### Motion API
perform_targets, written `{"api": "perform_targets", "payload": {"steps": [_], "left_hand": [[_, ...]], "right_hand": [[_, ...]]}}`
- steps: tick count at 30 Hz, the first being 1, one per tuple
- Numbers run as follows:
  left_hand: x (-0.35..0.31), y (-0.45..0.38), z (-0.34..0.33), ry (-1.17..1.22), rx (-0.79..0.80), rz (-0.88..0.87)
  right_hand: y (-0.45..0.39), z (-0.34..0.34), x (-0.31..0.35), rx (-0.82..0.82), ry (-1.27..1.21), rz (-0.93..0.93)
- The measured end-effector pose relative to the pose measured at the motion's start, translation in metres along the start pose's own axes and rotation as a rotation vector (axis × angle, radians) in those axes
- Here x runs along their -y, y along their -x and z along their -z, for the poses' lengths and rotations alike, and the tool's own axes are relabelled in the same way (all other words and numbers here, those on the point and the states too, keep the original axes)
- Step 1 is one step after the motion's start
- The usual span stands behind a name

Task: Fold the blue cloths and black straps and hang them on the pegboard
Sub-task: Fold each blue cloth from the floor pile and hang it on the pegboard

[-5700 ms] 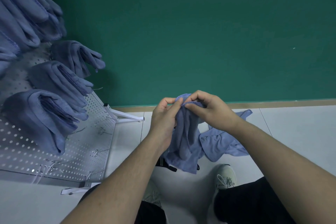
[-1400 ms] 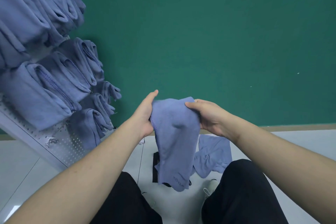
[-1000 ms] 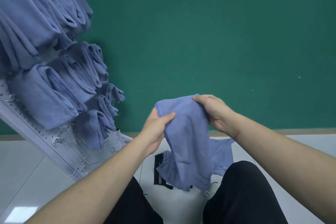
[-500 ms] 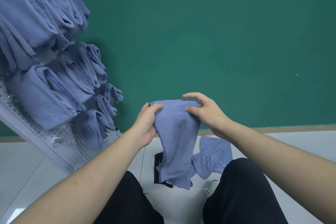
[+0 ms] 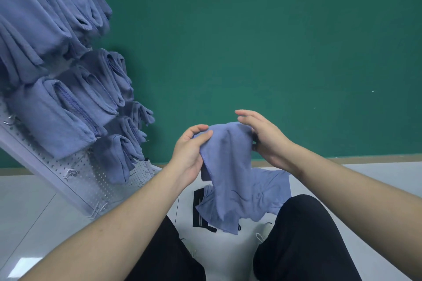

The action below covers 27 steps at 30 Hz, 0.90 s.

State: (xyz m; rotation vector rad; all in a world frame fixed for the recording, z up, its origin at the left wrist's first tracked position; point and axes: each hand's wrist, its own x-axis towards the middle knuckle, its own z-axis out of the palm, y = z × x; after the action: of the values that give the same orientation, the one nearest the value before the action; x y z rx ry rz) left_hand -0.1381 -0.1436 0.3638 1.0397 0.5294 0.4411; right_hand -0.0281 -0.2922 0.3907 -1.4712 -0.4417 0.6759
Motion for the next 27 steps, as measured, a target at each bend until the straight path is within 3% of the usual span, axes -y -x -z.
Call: {"api": "perform_targets", "payload": {"steps": [4,10,14,20,23,27], "left_hand": [[-0.006,-0.004,-0.001,0.067,-0.055,0.043],[-0.01,-0.008,0.002,0.082,-0.03,0.071],[-0.011,-0.006,0.01,-0.122,0.058,0.032],[-0.013,-0.007,0.013,-0.287,0.034,0.01],[-0.015,-0.006,0.015,-0.295,0.016,0.085],[-0.015,-0.008,0.016,-0.403,-0.068,0.03]], "right_hand": [[0.007,0.006,-0.005,0.078,0.257,0.129],[0.001,0.003,-0.015,0.119,0.397,0.115],[-0.002,0.001,-0.014,0.001,0.32,0.01],[0.002,-0.005,-0.013,-0.074,0.181,-0.064],[0.002,-0.004,-0.009,-0.016,0.043,-0.091],[0.003,-0.003,-0.005,0.115,-0.009,-0.055]]}}
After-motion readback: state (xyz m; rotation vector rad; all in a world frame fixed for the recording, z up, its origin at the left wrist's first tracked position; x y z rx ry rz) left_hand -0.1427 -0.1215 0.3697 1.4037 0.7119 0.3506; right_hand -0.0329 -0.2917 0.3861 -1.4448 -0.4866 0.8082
